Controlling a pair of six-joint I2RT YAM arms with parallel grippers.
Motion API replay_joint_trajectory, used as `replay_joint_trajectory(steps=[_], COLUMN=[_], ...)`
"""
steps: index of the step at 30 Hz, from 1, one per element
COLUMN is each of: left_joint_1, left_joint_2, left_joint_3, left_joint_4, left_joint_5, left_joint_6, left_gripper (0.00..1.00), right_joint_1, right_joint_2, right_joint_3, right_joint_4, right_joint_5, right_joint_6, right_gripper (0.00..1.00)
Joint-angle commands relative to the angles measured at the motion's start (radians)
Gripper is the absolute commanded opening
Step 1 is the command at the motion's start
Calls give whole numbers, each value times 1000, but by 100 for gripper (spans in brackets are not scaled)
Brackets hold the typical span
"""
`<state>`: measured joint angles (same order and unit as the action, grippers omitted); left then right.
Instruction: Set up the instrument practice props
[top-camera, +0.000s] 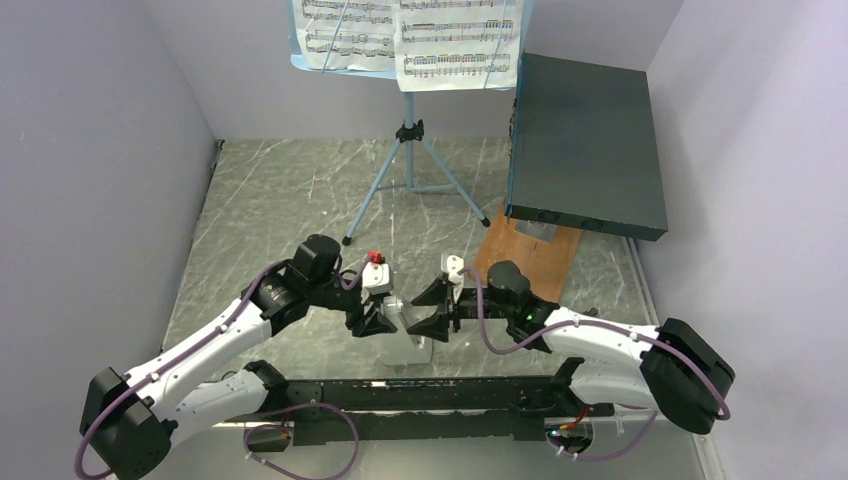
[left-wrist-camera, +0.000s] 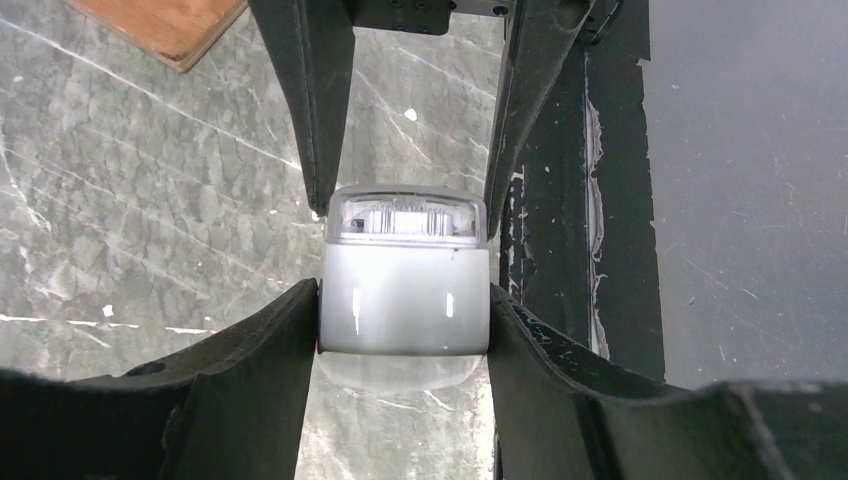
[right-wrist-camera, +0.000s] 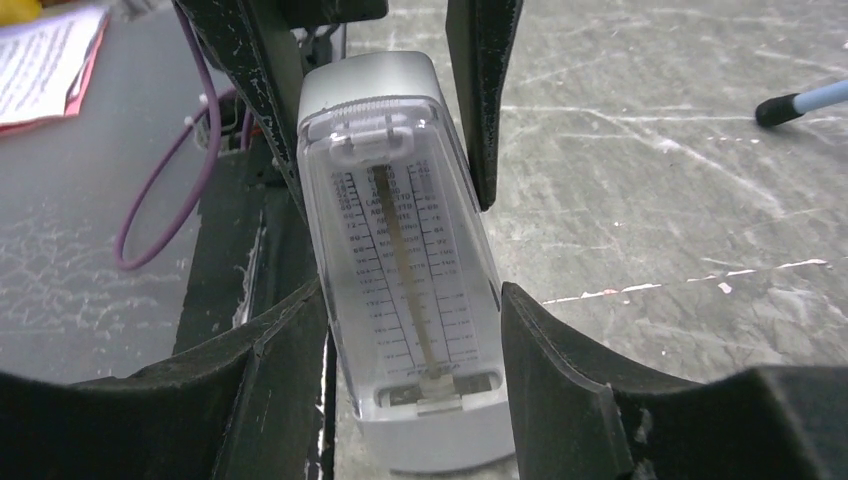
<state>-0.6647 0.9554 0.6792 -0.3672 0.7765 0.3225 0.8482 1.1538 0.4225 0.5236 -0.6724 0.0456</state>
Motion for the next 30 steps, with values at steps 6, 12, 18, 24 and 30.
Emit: replay_joint_trajectory(steps=[6,12,18,24,30], left_joint_1=[2,3,2,2,2], left_joint_2=[-24,-41,-28,-27,-25], left_joint_3=[24,19,26,24,26], left_joint_4=[-68,-64,-73,-70,-70], left_joint_5=[-11,-14,-9,-3,-3], left_joint_6=[52,46,56,55,50], left_gripper=[0,0,0,0,0], right_joint_1=[-10,0,0,6,8], right_joint_2=[-10,-21,-52,-20,38], right_joint_3=[-61,-11,-23,9,47], right_joint_4=[339,155,142,120,149], right_joint_5=[92,122,57,-13,-23], right_joint_6=[186,66,42,-4,-4], right_gripper=[0,10,60,88,88])
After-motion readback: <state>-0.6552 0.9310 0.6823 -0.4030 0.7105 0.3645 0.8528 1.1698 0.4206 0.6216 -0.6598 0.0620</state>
